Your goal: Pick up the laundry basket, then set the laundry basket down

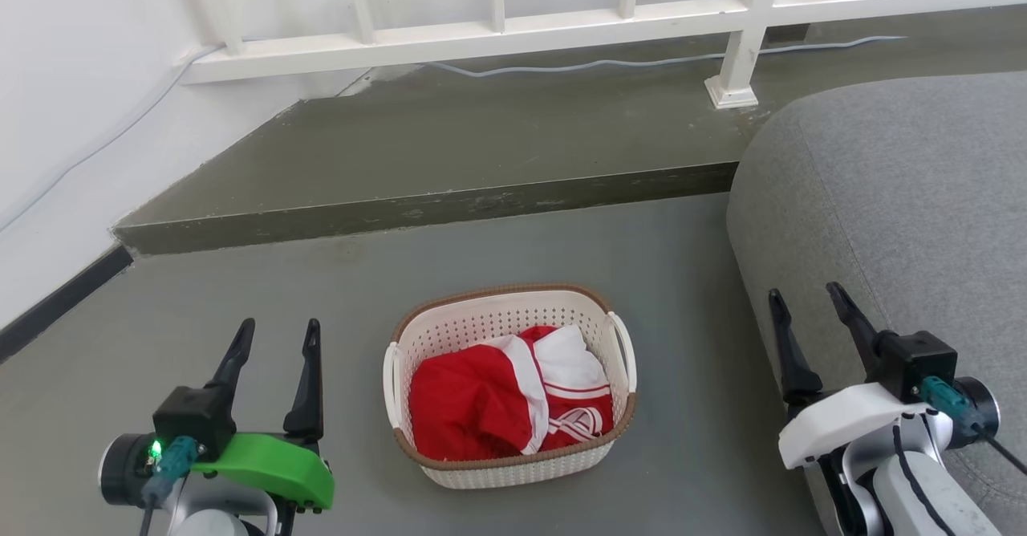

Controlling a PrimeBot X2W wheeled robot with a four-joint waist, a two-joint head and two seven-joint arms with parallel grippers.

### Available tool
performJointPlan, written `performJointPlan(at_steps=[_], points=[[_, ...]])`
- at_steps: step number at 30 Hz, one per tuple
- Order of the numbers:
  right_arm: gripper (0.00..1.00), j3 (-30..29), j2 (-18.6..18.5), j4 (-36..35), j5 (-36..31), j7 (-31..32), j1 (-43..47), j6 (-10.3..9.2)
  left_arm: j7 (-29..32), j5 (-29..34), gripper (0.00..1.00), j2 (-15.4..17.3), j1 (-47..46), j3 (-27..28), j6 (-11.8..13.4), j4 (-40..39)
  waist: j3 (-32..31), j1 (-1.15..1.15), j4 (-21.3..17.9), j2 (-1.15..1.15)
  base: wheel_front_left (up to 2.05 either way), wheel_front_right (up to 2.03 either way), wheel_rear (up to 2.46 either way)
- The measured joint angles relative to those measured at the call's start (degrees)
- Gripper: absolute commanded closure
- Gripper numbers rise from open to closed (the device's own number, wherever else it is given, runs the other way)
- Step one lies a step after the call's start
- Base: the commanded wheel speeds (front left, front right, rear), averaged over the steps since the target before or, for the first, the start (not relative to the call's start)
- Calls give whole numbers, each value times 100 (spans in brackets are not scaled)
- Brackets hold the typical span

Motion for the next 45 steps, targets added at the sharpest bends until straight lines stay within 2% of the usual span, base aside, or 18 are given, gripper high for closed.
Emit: performJointPlan(at_steps=[2, 14, 33, 45], points=[[0, 1, 18, 1, -115, -38, 2, -82, -48, 76, 0, -4, 2, -22, 3, 13, 2, 0, 2, 0, 0, 0, 0], [0, -92, 100, -1, -242, -51, 80, -137, -49, 207, 0, -21, 10, -46, 27, 153, 11, 0, -7, 0, 0, 0, 0], [0, -145, 147, -2, -265, -51, 108, -138, -49, 249, 0, -55, 10, -59, 26, 245, 36, 0, -24, 0, 0, 0, 0], [0, -149, 169, -91, -298, -51, 104, -138, -49, 267, 0, -73, -7, -48, 25, 130, 384, 0, 6, 0, 0, 0, 0]])
